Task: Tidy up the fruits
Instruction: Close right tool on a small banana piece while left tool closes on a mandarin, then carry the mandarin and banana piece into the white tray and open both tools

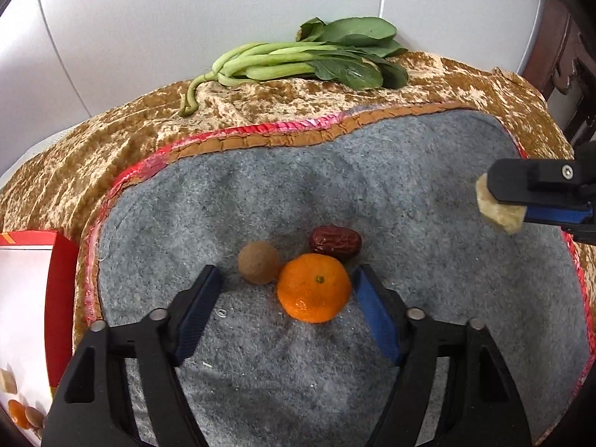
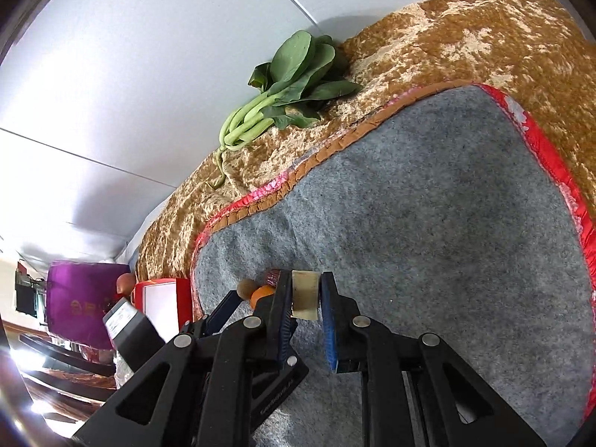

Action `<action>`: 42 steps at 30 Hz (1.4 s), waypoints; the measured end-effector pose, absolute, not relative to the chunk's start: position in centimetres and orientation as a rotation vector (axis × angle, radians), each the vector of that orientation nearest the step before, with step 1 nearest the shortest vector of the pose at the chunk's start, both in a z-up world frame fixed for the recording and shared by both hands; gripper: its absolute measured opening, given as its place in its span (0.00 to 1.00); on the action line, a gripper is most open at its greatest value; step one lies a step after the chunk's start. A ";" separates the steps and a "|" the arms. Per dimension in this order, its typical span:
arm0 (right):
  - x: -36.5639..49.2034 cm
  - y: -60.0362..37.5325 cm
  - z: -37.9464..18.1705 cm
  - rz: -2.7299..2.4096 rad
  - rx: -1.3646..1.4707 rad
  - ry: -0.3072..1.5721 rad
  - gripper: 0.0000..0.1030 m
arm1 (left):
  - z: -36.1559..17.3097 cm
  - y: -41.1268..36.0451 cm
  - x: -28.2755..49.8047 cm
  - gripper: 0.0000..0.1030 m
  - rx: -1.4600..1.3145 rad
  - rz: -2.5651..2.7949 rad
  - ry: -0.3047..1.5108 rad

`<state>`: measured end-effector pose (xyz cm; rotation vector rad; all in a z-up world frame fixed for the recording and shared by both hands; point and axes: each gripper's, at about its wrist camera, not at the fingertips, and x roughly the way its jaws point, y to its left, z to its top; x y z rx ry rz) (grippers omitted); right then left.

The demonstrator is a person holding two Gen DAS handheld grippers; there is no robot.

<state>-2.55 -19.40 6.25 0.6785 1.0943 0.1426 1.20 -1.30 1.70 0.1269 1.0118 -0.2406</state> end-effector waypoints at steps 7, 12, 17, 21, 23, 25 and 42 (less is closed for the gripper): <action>-2.8 -18.9 6.7 0.158 0.678 1.082 0.15 | 2.3 -0.5 1.0 0.30 0.100 -0.256 1.002; -2.7 -17.9 6.7 0.171 0.670 1.080 0.15 | 2.7 -0.7 0.5 0.30 0.115 -0.268 0.997; -2.9 -16.8 7.0 0.188 0.657 1.072 0.15 | 2.3 -0.9 0.0 0.30 0.137 -0.259 0.996; -3.1 -16.5 7.4 0.203 0.649 1.061 0.15 | 2.5 -0.8 -0.7 0.30 0.167 -0.249 0.981; -3.1 -16.2 7.8 0.203 0.635 1.051 0.15 | 2.7 -0.5 -1.1 0.30 0.167 -0.246 0.979; -3.1 -15.9 8.0 0.215 0.626 1.046 0.15 | 3.1 -0.1 -1.6 0.30 0.173 -0.243 0.970; -2.1 -9.5 7.8 0.308 0.544 1.058 0.15 | 9.0 8.7 -4.7 0.30 0.076 -0.130 0.830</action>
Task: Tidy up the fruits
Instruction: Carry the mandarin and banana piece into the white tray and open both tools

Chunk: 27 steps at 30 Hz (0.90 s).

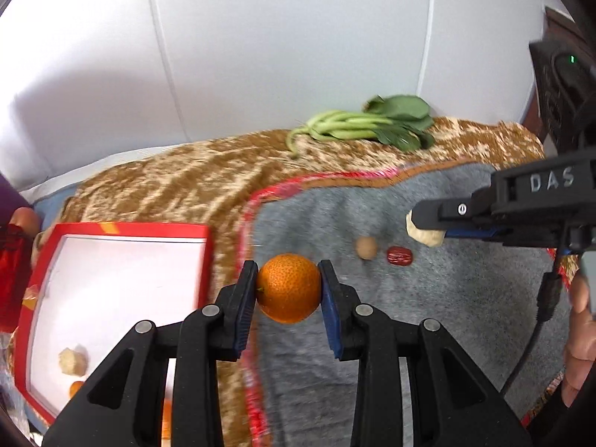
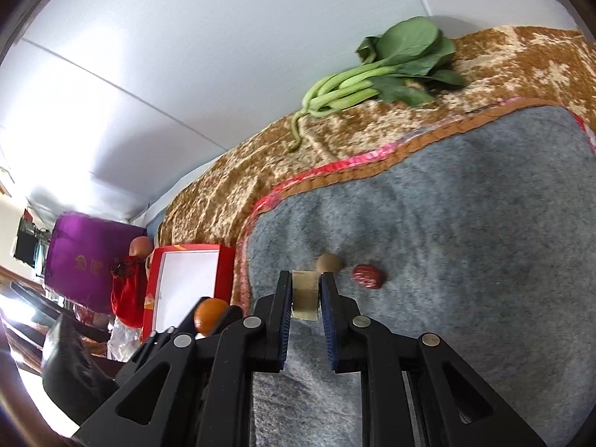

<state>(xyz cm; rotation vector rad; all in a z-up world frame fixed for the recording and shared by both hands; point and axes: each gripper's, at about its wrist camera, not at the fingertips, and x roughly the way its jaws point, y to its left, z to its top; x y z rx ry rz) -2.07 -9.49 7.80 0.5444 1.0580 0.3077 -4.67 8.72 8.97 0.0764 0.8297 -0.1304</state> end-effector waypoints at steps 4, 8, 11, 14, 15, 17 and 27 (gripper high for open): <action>-2.2 -6.8 7.9 0.365 0.507 1.042 0.15 | 10.1 13.0 -6.3 0.30 0.020 -0.060 0.795; -2.7 -3.4 8.1 0.456 0.469 1.018 0.15 | 10.6 17.6 -8.3 0.30 -0.027 0.031 0.768; -3.5 -0.2 8.3 0.536 0.426 0.994 0.15 | 10.7 20.8 -9.6 0.30 -0.050 0.101 0.756; -4.8 3.1 8.1 0.615 0.371 0.979 0.15 | 10.7 23.3 -10.7 0.30 -0.064 0.151 0.755; -5.3 4.4 7.8 0.649 0.353 0.981 0.15 | 10.5 24.1 -11.0 0.30 -0.071 0.169 0.757; -6.2 6.1 7.3 0.690 0.331 0.992 0.15 | 10.2 25.3 -11.3 0.30 -0.085 0.186 0.770; -9.7 12.6 3.5 0.781 0.197 1.071 0.15 | 6.9 27.9 -11.4 0.30 -0.083 0.229 0.907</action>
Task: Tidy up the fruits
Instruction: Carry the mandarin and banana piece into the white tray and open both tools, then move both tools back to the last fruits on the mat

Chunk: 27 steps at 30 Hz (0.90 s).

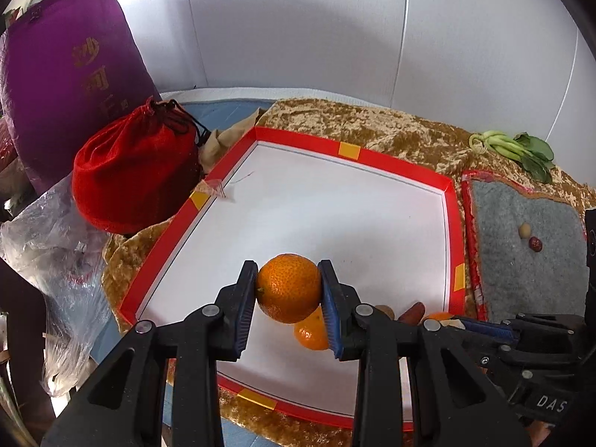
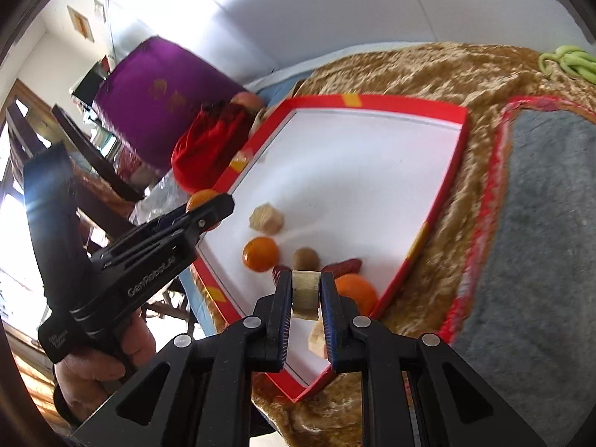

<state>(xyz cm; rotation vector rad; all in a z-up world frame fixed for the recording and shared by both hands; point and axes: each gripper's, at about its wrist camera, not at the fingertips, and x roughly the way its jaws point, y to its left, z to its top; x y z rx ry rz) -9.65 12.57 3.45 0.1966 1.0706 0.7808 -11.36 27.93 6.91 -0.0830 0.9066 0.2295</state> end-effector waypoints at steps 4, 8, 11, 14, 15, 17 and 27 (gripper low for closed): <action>-10.0 13.3 2.8 0.781 0.162 1.075 0.15 | 6.1 27.6 -11.3 0.30 -0.061 0.221 0.944; -10.3 13.5 2.7 0.782 0.136 1.075 0.18 | 5.7 27.3 -11.2 0.30 -0.049 0.215 0.966; -10.5 13.8 2.8 0.792 0.123 1.072 0.18 | 5.5 27.2 -11.0 0.30 -0.036 0.222 0.981; -10.6 14.0 3.2 0.803 0.118 1.062 0.18 | 5.6 27.2 -11.0 0.31 -0.034 0.238 0.980; -10.7 13.9 3.4 0.807 0.122 1.057 0.18 | 5.8 27.3 -11.0 0.34 -0.032 0.248 0.968; -10.7 13.7 3.8 0.822 0.138 1.048 0.19 | 6.3 27.4 -11.1 0.49 -0.023 0.275 0.941; -9.4 9.9 7.3 0.801 0.253 0.960 0.24 | 8.7 25.9 -11.2 0.61 0.033 0.314 0.806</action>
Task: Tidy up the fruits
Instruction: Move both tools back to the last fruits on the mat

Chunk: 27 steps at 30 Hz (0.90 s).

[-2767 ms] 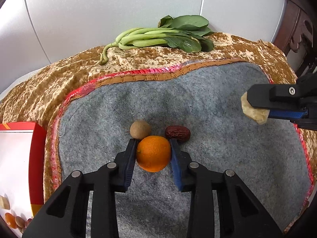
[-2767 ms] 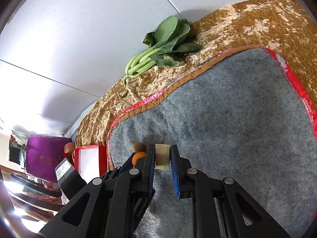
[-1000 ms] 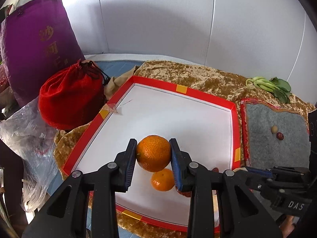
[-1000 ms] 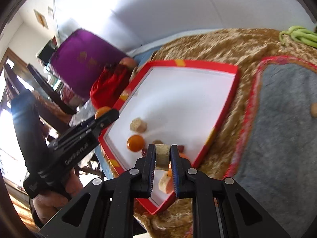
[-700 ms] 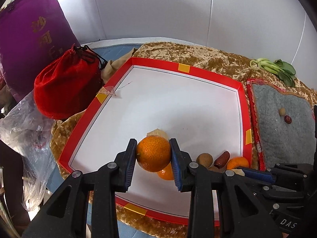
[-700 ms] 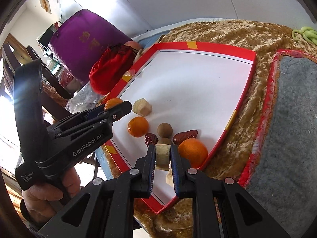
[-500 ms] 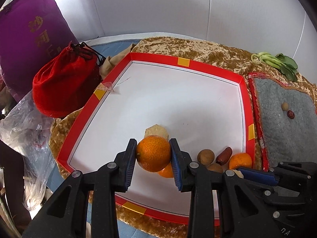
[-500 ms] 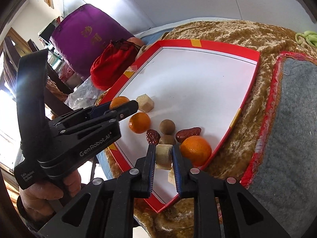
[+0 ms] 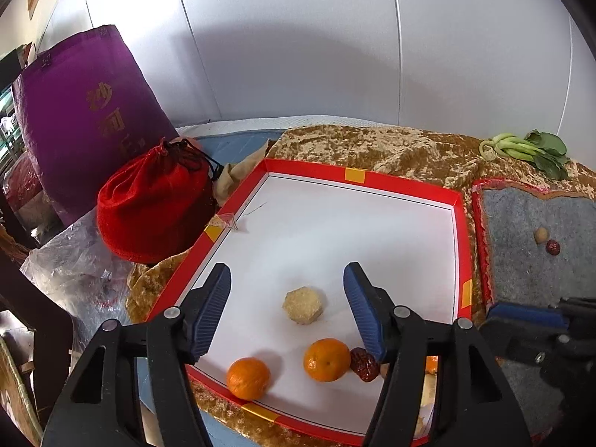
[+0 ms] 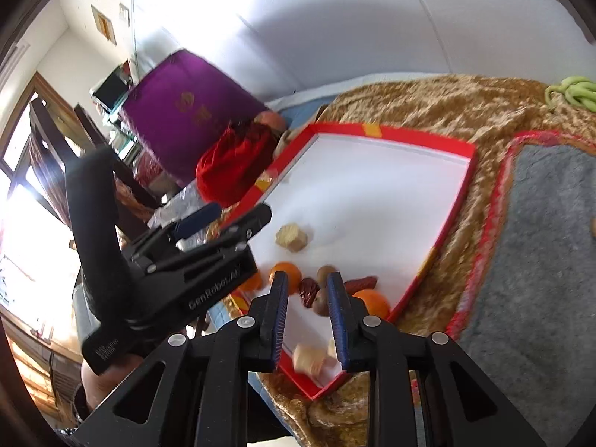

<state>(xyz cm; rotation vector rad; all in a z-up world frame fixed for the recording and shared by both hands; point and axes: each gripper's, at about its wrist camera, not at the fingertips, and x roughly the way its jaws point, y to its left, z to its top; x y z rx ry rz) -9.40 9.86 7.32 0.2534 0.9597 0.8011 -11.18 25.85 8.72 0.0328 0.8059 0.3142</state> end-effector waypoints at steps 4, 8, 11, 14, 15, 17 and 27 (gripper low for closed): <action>-7.9 6.9 7.5 0.730 0.310 0.961 0.26 | 8.8 23.8 -10.6 0.61 0.045 0.275 0.812; -6.9 4.0 7.5 0.669 0.355 0.967 0.26 | 9.0 20.9 -10.1 0.61 0.081 0.220 0.808; -6.6 1.8 7.6 0.634 0.382 0.972 0.26 | 9.0 18.9 -9.7 0.61 0.107 0.181 0.806; -6.1 -1.2 7.9 0.579 0.405 0.964 0.26 | 8.9 16.7 -9.4 0.61 0.134 0.137 0.812; -6.0 -2.1 8.0 0.563 0.414 0.961 0.26 | 8.9 15.9 -9.2 0.61 0.142 0.119 0.813; -5.6 -4.5 8.0 0.507 0.441 0.968 0.26 | 8.9 14.5 -9.0 0.61 0.162 0.089 0.811; -0.4 -11.7 3.1 0.244 0.476 1.153 0.27 | 6.9 10.2 -8.1 0.61 0.198 -0.015 0.894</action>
